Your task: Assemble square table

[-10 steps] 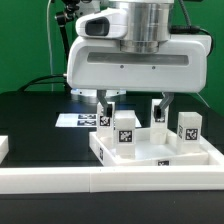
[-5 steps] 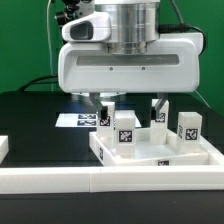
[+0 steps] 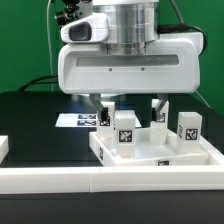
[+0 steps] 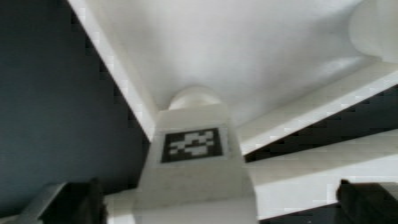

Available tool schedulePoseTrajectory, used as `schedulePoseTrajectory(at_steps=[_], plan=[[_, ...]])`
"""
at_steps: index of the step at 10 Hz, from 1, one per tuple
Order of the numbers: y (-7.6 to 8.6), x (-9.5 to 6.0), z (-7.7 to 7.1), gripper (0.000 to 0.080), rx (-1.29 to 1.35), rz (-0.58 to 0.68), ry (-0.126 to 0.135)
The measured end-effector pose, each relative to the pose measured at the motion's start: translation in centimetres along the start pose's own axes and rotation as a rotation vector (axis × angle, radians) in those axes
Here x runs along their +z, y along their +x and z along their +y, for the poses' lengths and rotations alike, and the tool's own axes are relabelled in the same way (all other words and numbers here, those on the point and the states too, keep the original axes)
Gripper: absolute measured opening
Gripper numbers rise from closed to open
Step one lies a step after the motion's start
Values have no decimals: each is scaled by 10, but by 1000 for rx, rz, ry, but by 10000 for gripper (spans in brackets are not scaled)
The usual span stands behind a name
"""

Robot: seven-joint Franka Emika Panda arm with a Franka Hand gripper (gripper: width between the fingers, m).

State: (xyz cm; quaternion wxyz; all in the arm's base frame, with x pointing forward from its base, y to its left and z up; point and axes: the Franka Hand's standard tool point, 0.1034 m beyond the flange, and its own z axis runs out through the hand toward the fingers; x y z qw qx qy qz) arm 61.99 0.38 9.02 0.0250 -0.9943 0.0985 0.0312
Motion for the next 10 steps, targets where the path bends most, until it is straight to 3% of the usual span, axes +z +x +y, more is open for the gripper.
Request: schedulePoseTrajectory(at_steps=[3,4,5,6,10], plan=[[2,1,1,618,-5,12,-7],[2,1,1,438,-5,12,-7],[3,1,1,438,-5,13,-8],[3,1,1,288,-5,13,-8],[3,1,2,289,24,13,-7]])
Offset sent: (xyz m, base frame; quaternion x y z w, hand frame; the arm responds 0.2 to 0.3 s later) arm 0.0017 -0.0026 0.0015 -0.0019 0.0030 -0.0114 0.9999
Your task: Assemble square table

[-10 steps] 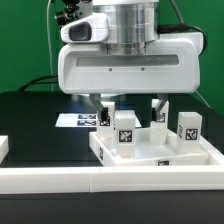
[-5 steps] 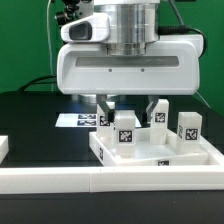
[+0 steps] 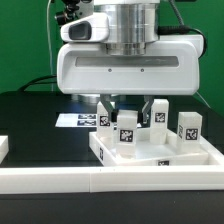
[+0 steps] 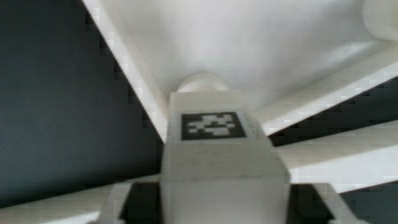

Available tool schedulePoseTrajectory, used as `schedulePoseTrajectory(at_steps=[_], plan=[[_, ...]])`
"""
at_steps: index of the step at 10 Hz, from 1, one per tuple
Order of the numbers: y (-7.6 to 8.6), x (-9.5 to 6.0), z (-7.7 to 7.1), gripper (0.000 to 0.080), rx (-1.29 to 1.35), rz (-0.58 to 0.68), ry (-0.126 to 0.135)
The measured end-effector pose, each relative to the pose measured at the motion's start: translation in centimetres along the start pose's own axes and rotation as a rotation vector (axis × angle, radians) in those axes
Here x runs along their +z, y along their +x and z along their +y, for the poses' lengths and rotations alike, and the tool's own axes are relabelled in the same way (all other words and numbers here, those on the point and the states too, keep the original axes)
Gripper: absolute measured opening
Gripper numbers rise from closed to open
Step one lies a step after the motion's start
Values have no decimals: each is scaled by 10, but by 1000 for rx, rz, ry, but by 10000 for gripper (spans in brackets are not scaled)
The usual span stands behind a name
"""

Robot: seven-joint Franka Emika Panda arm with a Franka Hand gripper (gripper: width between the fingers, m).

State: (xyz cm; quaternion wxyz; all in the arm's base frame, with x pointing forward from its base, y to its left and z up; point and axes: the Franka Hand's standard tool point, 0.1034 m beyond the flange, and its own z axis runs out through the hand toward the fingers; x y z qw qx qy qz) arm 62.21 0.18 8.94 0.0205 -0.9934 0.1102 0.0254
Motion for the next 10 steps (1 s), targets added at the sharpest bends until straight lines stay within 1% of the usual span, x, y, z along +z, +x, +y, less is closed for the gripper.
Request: schedulePoseTrajectory(at_steps=[2,3,6,10], plan=[[0,0,-1,289,129,3,1],[0,0,-3,290,254,21,1],[1,1,-8,290,567,61,16],[1,2,-6,290,888,62,23]])
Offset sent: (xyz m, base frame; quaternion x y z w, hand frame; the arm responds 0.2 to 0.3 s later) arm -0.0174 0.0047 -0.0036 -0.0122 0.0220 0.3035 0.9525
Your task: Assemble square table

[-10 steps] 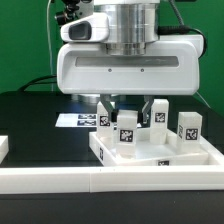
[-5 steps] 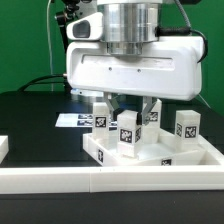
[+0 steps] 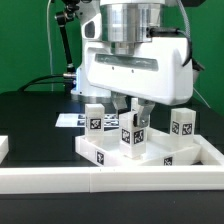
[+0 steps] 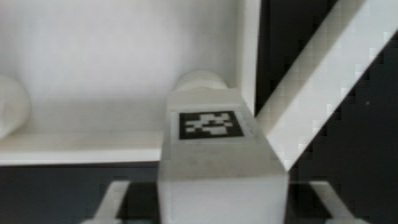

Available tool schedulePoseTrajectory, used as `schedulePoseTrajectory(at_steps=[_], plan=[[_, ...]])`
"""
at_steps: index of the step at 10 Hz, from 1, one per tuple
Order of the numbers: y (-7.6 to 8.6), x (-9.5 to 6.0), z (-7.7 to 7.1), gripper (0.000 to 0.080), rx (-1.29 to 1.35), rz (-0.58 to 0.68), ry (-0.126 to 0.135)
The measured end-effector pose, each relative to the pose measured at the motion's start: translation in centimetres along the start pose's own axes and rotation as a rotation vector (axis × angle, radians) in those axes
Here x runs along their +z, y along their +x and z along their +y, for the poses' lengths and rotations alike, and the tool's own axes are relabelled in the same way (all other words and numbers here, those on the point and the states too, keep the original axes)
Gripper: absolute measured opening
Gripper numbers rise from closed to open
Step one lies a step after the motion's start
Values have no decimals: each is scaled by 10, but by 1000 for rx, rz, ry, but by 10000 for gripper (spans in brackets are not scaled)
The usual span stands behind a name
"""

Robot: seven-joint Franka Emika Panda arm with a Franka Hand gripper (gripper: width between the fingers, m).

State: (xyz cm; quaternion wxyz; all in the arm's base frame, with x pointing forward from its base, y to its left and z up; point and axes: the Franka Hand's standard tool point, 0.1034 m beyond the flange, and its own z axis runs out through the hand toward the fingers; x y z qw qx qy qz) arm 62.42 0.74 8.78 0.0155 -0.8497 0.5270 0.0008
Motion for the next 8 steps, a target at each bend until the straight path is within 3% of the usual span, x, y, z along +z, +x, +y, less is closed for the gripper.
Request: schedulePoseTrajectory(at_steps=[8], plan=[[-3,1,1,290,561,-7,-6]])
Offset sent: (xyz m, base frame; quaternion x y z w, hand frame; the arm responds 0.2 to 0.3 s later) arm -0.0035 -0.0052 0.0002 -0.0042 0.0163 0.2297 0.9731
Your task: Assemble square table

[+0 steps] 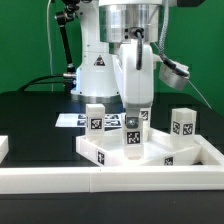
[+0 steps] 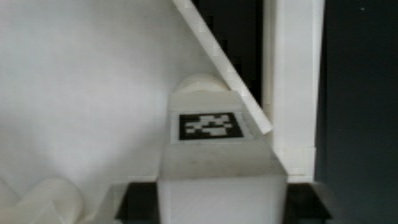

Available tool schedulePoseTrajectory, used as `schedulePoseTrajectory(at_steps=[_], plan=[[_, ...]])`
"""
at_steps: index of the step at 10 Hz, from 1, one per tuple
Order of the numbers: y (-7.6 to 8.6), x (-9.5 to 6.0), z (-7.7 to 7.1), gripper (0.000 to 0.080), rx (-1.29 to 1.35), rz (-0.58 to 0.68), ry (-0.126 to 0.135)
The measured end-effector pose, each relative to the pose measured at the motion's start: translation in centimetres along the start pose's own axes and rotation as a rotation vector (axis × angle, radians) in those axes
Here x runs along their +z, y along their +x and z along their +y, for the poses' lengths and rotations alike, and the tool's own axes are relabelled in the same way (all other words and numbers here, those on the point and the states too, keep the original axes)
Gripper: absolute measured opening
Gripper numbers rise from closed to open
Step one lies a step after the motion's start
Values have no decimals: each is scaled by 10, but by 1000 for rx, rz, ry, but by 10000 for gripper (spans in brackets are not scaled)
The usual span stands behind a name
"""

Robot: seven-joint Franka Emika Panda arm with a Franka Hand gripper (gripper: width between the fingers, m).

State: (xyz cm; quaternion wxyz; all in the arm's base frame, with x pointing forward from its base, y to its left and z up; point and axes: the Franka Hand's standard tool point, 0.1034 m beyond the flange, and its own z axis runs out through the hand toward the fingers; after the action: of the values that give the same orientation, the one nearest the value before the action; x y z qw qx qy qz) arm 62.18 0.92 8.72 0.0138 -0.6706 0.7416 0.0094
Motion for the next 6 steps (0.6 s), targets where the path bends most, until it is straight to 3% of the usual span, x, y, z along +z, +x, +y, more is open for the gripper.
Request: schedulePoseTrajectory(at_steps=[1,2,3,4,5,6], plan=[[-1,0,0,290,26,-3,-4],[-3,0,-1,365,41,-7,-5],[-5,1,-1,365,55,-11,-4],[-4,2,-1,553,39,-10,-5],[-4,2,-1,553,0,-10,-5],[-4,2,-1,629,-67,-10,-3]])
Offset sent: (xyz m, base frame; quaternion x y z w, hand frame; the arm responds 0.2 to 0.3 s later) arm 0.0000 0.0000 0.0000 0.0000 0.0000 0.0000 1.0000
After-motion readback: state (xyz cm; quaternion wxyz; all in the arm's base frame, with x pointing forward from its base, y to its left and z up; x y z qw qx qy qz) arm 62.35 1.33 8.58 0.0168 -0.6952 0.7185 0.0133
